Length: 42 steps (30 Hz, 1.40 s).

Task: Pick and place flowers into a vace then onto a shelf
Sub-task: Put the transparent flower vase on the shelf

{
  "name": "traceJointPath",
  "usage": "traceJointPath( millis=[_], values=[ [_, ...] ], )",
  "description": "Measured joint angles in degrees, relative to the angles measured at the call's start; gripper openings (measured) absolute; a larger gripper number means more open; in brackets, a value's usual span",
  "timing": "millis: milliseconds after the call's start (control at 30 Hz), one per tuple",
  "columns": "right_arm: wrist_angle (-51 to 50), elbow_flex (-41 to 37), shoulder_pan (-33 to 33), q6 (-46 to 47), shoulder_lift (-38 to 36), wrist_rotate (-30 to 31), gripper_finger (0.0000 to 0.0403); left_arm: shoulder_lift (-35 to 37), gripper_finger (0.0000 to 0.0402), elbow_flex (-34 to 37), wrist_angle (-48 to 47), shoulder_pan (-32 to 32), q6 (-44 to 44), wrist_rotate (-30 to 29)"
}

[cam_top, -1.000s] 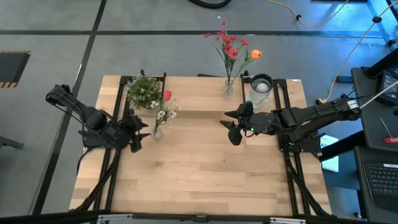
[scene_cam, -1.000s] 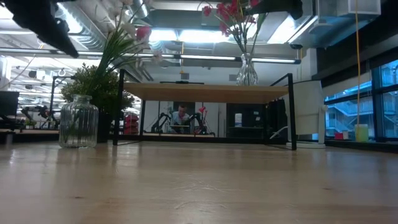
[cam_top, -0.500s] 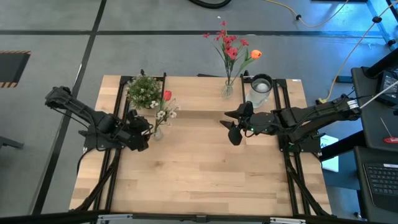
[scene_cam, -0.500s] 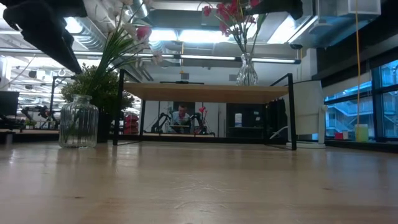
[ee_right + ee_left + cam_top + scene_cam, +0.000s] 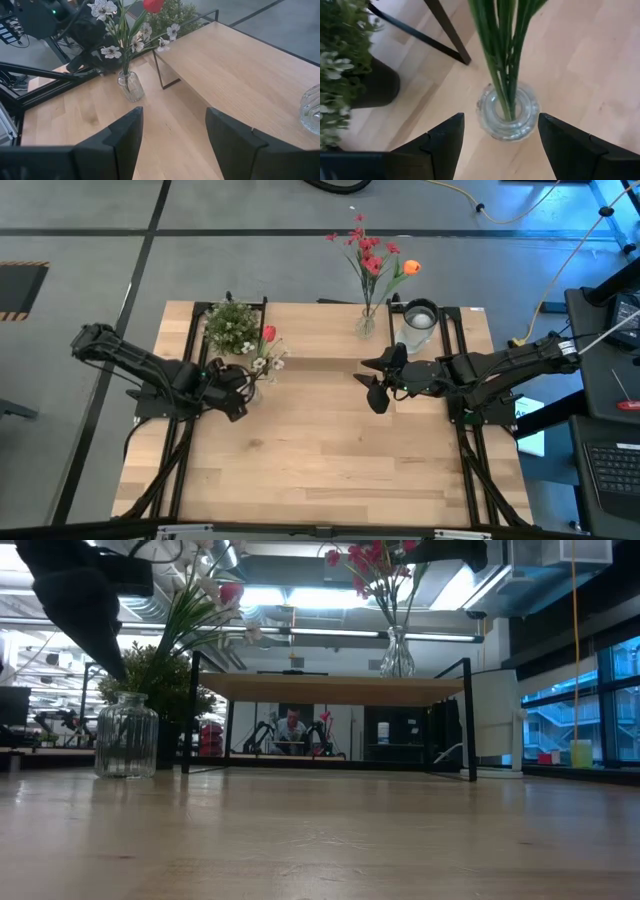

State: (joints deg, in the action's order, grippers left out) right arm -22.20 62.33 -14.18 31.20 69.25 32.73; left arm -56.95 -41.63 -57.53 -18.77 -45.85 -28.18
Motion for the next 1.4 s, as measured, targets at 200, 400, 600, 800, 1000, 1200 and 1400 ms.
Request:
traceJointPath(
  millis=[200, 400, 600, 800, 1000, 1200, 1400],
  values=[
    [-0.04, 0.00, 0.01, -0.09, 0.00, 0.00, 0.0217, -0.78, 0.0247, 0.00, 1.93, 2.37, 0.22, 3.37],
    [-0.02, 0.01, 0.01, -0.13, 0.00, 0.00, 0.0217, -0.78, 0.0247, 0.00, 4.80, 4.88, 0.56, 4.58],
    [-0.02, 0.00, 0.01, -0.02, 0.00, 0.00, 0.0217, -2.43, 0.0247, 0.00, 5.32, 7.66, -2.00, 5.44],
    [0.00, 0.02, 0.01, 0.05, 0.00, -1.35, 0.0217, -5.19, 0.0247, 0.00, 5.36, 9.30, -2.44, 5.55],
    [0.04, 0.02, 0.03, 0.20, 0.00, -1.49, 0.0217, -8.31, 0.0247, -0.02, 5.72, 10.32, -2.58, 7.97],
    [0.09, 0.02, 0.03, 0.24, 0.00, -1.49, 0.0217, -10.07, 0.0233, -0.22, 6.39, 10.67, -3.12, 9.08],
    [0.09, 0.02, 0.01, 0.24, 0.00, -1.49, 0.0217, -9.61, 0.0195, -0.11, 6.90, 10.69, -3.06, 8.11]
  ],
)
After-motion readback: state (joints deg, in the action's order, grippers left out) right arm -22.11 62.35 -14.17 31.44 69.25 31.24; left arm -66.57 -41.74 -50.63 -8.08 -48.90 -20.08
